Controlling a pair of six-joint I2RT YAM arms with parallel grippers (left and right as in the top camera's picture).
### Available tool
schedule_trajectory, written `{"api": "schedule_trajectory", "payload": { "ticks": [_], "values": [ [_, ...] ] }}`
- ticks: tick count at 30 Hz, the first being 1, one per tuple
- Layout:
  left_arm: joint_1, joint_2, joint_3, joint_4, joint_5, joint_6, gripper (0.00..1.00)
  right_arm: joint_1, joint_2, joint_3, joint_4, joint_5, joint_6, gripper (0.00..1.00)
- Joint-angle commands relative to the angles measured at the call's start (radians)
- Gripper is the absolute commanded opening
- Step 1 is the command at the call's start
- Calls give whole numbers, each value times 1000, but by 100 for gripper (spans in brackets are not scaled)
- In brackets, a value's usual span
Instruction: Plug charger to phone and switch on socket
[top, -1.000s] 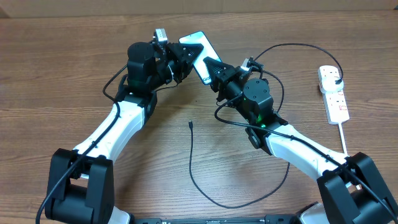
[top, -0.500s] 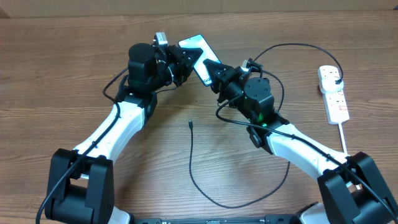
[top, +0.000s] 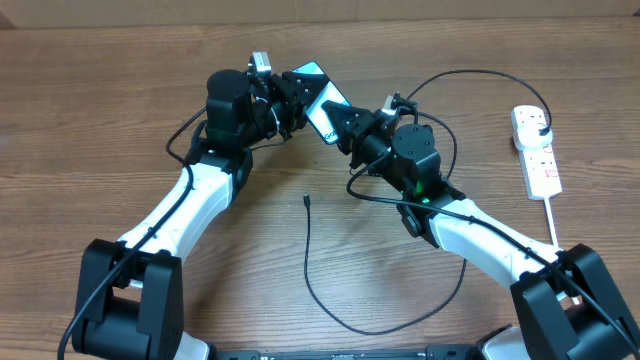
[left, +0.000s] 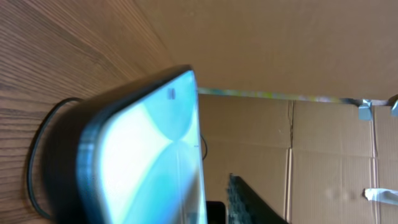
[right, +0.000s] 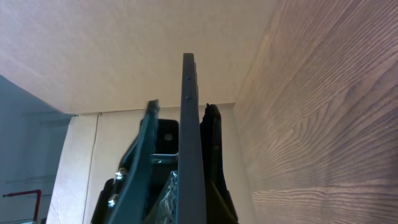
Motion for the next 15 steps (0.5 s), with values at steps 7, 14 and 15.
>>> {"api": "schedule_trajectory", "payload": {
  "ticks": [7, 14, 15],
  "values": [
    [-11, -23, 24, 32, 35, 27, 5, 22, 16, -8, -20, -139, -31, 4],
    [-2, -23, 24, 32, 35, 26, 4, -5, 10, -8, -14, -229, -239, 100],
    [5, -23, 24, 31, 37, 27, 4, -23, 3, -8, -22, -249, -285, 100]
  ]
}}
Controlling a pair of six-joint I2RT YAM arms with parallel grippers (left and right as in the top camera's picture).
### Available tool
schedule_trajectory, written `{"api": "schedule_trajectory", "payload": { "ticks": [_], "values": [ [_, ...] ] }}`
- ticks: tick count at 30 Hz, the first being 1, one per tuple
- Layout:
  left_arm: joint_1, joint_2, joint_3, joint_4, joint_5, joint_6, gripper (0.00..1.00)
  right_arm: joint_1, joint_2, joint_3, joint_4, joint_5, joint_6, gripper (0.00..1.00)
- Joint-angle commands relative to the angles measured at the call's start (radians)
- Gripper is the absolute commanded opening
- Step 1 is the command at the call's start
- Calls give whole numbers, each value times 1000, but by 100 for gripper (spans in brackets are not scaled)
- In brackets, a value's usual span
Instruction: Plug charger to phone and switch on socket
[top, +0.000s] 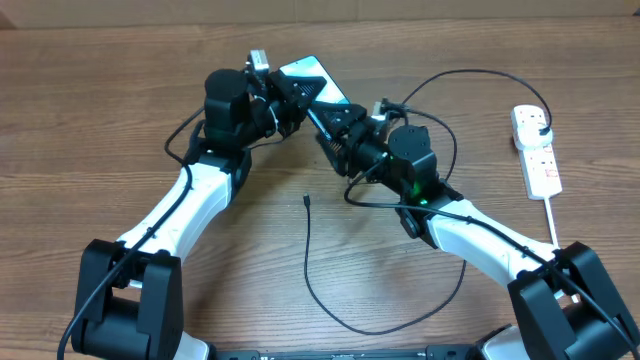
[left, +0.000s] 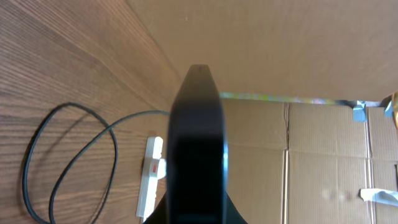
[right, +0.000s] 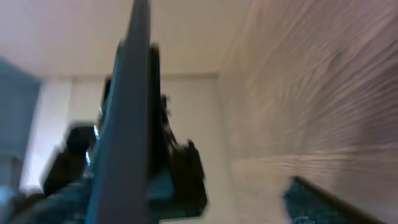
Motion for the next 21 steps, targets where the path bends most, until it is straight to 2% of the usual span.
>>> {"api": "schedule_trajectory", "payload": {
  "ticks": [1, 4, 6, 10, 17, 21],
  "values": [
    [5, -23, 27, 5, 43, 30, 4, -38, -10, -1, 0, -119, -194, 100],
    [40, -23, 27, -45, 58, 50, 4, -90, -40, -1, -2, -186, -266, 100],
    [77, -23, 27, -74, 104, 103, 5, -118, -70, -1, -27, -229, -333, 100],
    [149, -23, 27, -133, 217, 205, 5, -130, -133, -1, -206, -233, -507, 100],
    [291, -23, 27, -249, 382, 377, 4, -79, -238, -1, -511, -114, -766, 100],
    [332, -23, 27, -248, 431, 412, 5, -7, -239, -1, -613, 34, -857, 100]
  ]
}}
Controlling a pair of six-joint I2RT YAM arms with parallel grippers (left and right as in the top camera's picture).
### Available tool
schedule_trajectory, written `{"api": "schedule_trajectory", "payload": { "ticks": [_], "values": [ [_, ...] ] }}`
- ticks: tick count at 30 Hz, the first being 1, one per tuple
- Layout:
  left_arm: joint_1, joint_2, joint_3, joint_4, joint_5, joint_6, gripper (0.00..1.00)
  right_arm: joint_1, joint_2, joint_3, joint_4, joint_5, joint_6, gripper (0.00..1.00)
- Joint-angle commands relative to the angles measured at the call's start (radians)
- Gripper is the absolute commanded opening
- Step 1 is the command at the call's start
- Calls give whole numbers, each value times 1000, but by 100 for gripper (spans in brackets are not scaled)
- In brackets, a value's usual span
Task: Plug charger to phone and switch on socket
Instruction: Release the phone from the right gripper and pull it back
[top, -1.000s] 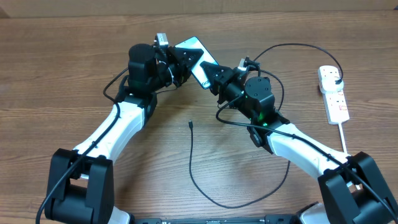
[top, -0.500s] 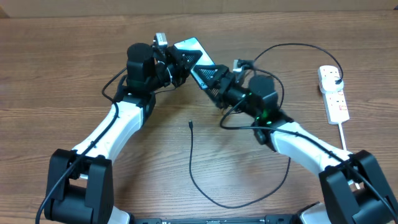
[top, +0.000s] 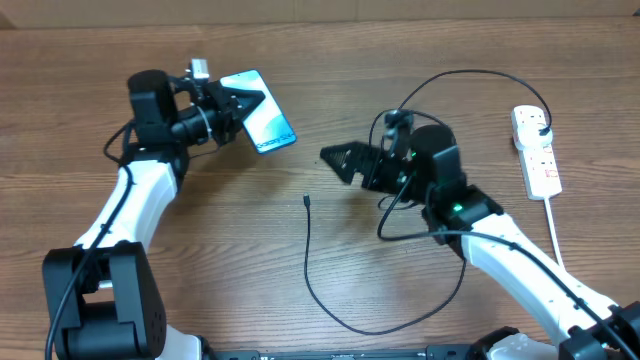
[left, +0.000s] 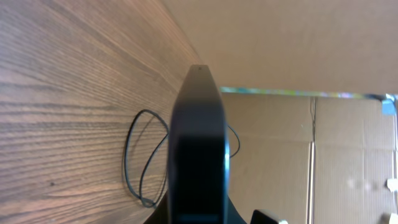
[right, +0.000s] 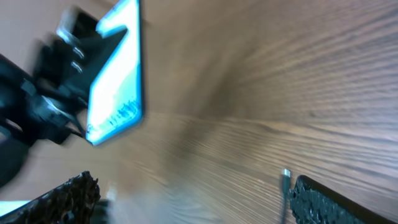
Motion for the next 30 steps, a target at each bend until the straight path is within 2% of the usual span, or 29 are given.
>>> {"api": "schedule_trajectory", "payload": {
  "ticks": [1, 9, 11, 21, 30],
  "values": [
    [25, -21, 24, 10, 118, 94, 5, 76, -13, 2, -51, 186, -166, 100],
    [30, 36, 24, 22, 173, 55, 5, 261, 39, 2, -56, 526, -240, 100],
    [30, 55, 24, 22, 190, 55, 5, 274, 65, 2, -52, 532, -260, 99],
    [29, 78, 24, 40, 180, 40, 4, 348, 210, 2, 39, 577, -314, 81],
    [29, 78, 24, 40, 179, 40, 4, 388, 343, 3, 79, 599, -314, 75]
  ]
}}
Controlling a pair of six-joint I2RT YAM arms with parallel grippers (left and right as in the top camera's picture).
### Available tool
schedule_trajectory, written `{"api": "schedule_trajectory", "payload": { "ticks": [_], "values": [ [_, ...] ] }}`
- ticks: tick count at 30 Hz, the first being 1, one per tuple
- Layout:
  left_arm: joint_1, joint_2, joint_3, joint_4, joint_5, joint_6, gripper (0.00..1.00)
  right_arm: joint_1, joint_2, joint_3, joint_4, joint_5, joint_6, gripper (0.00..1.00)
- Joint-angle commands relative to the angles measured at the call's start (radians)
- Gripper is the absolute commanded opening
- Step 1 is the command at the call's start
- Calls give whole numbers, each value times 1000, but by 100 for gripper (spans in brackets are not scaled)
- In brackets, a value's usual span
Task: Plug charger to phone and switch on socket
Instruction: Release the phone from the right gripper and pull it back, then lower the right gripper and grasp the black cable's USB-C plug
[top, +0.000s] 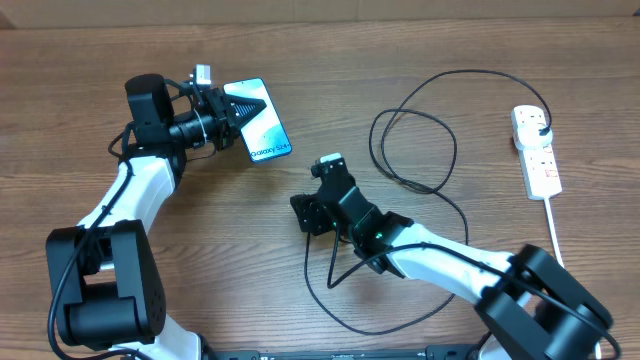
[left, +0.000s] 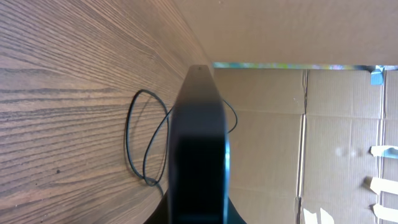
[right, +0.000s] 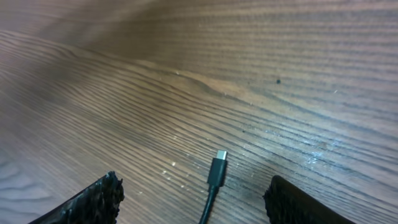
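My left gripper (top: 228, 112) is shut on the phone (top: 258, 124), holding it off the table at the back left with its lit screen facing up. The left wrist view shows the phone (left: 198, 143) edge-on between the jaws. The black charger cable's USB-C plug (right: 217, 167) lies on the wood between the open fingers of my right gripper (right: 194, 186). Overhead, that gripper (top: 308, 214) sits low at the table's middle and hides the plug. The white socket strip (top: 536, 152) lies at the far right.
The black cable (top: 416, 128) runs in loops from the socket strip across the table's right half, with another loop (top: 350, 300) near the front. Cardboard walls (left: 323, 137) stand behind the table.
My right gripper, then open in mid-air right of the plug, now sits low with its fingers either side of the plug. The left gripper holds the phone in almost the same place.
First both grippers were on the phone at the table's back middle, and stayed so at the following moment. Then the left gripper alone held the phone at the back left, with the right gripper open and apart. Now the right gripper straddles the cable plug.
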Motion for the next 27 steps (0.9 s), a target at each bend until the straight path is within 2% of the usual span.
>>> {"api": "schedule_trajectory", "payload": {
  "ticks": [1, 11, 15, 21, 27],
  "values": [
    [-1, -4, 24, 8, 29, -8, 4, 30, 64, 4, 16, 45, -9, 74],
    [-1, -4, 24, 8, 19, -8, 5, 53, 101, 17, -9, 78, -23, 55],
    [-1, -4, 24, 8, 19, -16, 4, 69, 119, 17, 13, 79, -24, 40],
    [-1, -4, 24, 9, 19, -19, 4, 72, 153, 26, 16, 79, -24, 37],
    [0, -4, 24, 8, 19, -19, 5, 73, 180, 30, 13, 112, -24, 25]
  ]
}}
